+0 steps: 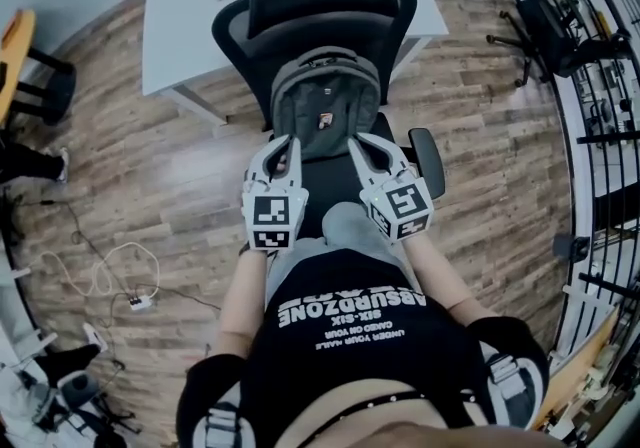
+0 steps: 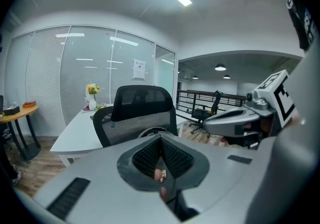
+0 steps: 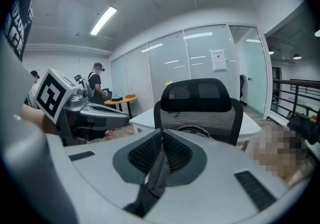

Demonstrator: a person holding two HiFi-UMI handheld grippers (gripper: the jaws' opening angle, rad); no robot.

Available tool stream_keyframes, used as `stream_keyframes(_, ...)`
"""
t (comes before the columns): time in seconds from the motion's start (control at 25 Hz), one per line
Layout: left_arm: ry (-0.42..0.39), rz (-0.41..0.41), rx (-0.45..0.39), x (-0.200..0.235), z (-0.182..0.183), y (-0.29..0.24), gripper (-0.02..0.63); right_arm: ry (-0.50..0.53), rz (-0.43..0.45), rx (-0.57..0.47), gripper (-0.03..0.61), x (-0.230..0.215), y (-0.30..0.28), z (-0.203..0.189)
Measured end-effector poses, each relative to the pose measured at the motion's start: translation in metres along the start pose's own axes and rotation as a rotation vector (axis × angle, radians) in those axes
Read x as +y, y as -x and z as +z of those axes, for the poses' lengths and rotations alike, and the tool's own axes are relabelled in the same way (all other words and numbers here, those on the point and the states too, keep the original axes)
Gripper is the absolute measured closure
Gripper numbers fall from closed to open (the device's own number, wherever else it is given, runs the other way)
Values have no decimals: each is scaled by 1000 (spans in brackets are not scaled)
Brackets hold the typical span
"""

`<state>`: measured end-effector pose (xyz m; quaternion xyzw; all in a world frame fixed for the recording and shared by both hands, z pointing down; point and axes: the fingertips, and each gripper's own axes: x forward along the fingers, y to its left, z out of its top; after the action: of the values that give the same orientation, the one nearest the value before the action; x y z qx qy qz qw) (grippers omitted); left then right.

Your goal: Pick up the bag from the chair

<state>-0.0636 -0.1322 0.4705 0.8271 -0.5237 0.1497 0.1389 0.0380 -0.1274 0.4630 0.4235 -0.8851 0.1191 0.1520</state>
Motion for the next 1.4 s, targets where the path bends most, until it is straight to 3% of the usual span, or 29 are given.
stream_keyframes(0.48, -49, 28, 62, 14, -7, -43, 595, 34, 9, 27, 561, -45, -30, -6)
stream_keyframes(0.92, -23, 96, 53, 32, -6, -72, 591, 57, 33, 72, 485, -68, -55, -18)
stream_keyframes(1.08, -48, 96, 66, 38, -7, -84, 504, 71, 30, 92, 476, -80, -65, -24)
stream_keyframes(1.4, -132, 89, 113, 46, -16, -105, 468, 125, 33, 116, 465, -97, -87, -30)
